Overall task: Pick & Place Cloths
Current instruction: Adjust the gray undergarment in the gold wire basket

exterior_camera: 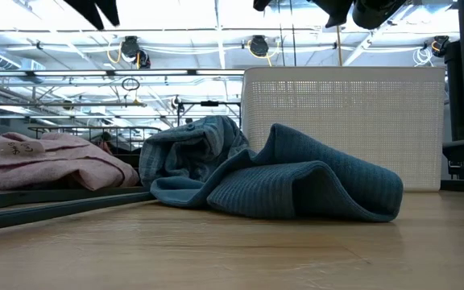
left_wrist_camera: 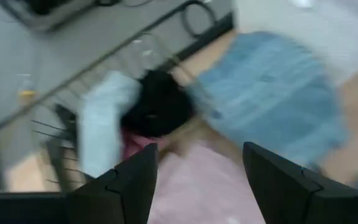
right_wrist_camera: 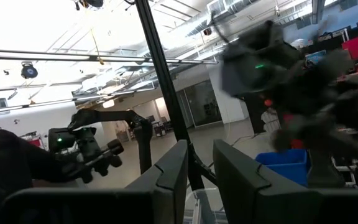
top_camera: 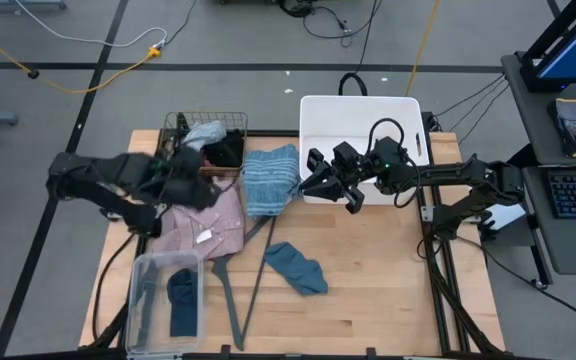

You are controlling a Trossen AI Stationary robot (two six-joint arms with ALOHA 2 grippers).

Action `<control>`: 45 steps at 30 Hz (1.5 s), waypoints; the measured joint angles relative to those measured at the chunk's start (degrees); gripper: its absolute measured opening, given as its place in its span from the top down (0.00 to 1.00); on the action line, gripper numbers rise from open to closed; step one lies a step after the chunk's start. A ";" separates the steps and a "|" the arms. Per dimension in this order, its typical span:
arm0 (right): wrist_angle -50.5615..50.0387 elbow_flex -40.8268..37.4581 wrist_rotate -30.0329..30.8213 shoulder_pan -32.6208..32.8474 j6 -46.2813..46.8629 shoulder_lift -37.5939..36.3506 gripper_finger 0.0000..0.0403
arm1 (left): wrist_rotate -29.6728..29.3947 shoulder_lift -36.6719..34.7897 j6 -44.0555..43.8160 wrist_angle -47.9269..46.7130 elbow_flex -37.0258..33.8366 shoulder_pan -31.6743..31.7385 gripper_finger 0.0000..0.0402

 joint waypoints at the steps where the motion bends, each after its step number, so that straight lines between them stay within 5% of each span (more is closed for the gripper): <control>1: -0.02 0.00 0.00 0.00 0.00 0.00 0.82 | 0.03 0.07 2.53 0.09 -0.03 2.64 0.41; 12: -0.02 0.00 -0.02 0.00 -0.09 0.00 0.82 | 9.16 1.80 27.36 7.82 -2.69 29.16 0.41; 20: -0.04 0.00 -0.13 0.00 -0.06 0.02 0.82 | 18.65 1.68 37.49 17.96 -10.93 40.76 0.41; 33: -0.06 0.00 -0.09 -0.11 0.00 0.01 0.82 | 23.58 3.76 44.18 26.74 -19.18 47.96 0.41; 45: -0.06 0.00 0.02 -0.15 0.00 0.02 0.82 | 16.44 12.90 52.02 27.20 -19.18 48.31 0.41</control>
